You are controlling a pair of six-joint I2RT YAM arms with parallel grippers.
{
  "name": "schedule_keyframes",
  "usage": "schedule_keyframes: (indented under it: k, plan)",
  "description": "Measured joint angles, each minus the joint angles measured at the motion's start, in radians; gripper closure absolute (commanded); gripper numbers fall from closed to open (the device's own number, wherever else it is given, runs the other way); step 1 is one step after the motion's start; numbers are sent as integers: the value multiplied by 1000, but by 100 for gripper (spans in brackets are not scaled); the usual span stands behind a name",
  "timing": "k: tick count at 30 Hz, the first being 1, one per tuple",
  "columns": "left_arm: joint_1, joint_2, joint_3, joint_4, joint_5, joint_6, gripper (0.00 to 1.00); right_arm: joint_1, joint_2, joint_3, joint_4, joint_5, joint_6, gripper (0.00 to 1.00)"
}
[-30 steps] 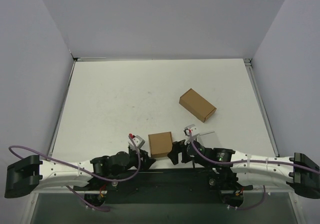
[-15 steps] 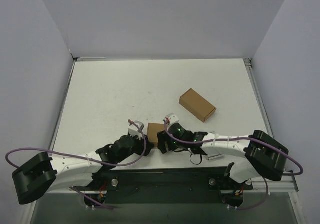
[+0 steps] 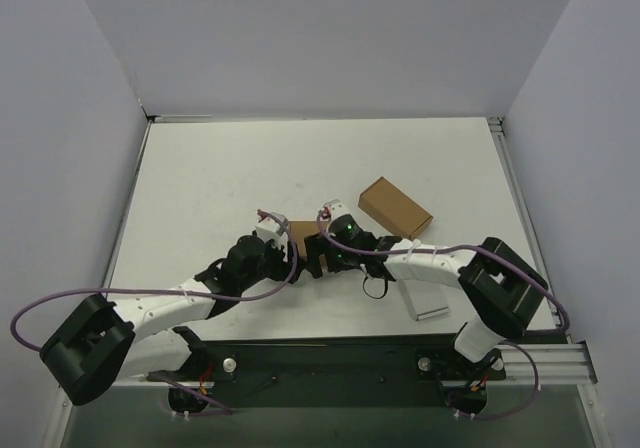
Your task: Fold the paper box
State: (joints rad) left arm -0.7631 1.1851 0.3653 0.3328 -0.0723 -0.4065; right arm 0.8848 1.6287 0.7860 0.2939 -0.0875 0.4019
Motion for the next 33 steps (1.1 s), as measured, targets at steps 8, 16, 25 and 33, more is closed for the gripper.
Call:
schedule_keyframes:
  k: [8, 16, 25, 33]
  plan:
    - [57, -206, 23, -156, 44, 26, 19, -24, -296, -84, -30, -11, -17, 13]
    - [297, -347, 166, -396, 76, -5, 11, -257, -583, -165, -170, -13, -29, 11]
    - [520, -403, 410, -671, 203, 95, 3, -609, -898, -179, -420, -33, -41, 9]
    - [522, -491, 421, -796, 238, 141, 3, -637, -1109, -172, -563, 18, -40, 4]
